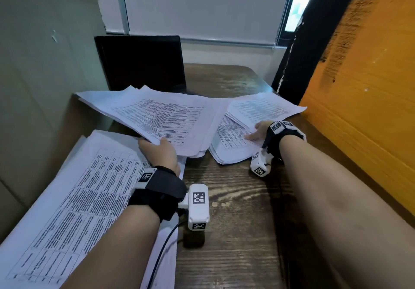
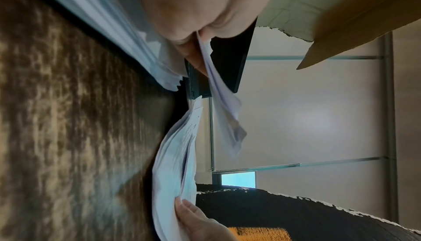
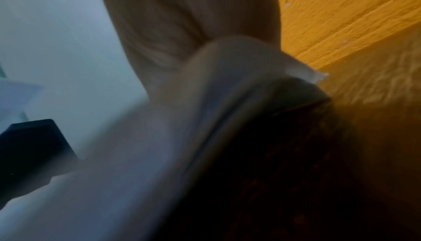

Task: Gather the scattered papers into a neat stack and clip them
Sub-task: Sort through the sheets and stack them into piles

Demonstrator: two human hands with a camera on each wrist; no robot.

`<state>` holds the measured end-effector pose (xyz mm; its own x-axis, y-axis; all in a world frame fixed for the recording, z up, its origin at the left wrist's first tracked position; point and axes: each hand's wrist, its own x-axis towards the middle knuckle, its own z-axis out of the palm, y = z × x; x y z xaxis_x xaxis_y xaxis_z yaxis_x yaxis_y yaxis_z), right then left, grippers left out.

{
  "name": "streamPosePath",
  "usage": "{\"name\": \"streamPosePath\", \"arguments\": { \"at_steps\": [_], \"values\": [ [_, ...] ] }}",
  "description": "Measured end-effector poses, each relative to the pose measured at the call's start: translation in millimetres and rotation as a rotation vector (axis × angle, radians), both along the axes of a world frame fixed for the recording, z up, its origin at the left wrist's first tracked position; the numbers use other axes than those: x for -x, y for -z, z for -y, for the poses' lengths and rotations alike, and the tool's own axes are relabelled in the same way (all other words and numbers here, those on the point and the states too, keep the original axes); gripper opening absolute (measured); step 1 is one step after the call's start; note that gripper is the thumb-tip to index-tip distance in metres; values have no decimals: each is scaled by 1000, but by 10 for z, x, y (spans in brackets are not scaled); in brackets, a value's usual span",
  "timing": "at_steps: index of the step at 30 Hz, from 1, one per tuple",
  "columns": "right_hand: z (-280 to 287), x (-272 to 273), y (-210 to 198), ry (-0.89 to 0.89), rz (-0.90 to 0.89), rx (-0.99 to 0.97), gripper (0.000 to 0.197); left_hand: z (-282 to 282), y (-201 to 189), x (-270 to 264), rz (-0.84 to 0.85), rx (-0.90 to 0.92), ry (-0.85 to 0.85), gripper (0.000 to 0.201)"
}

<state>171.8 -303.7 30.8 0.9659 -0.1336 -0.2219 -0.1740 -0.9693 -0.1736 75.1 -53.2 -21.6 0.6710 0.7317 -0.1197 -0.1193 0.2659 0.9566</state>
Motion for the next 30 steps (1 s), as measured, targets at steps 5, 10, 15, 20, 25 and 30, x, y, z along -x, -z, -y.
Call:
{"name": "streamPosePath", "arguments": {
  "at_steps": [5,10,15,20,25,30],
  "values": [
    [26,303,-125,-33,-45,1,60,36,-74,77,-38,12,56,44],
    [184,608,-124,-100,-83,-107,49,24,-19,69,-62,-35,182,33],
    [337,1035,-175,-157,-217,-226,56,127,-60,144,-30,17,397,37],
    [720,1061,-271,111,-106,-695,12,261,-91,215,-119,-102,660,35],
    [602,772,-120,260,-36,-655,24,271,-26,164,-291,-333,736,48],
    [377,487,-204,38,-113,-104,50,356,-29,175,-322,-431,646,52]
  ]
}}
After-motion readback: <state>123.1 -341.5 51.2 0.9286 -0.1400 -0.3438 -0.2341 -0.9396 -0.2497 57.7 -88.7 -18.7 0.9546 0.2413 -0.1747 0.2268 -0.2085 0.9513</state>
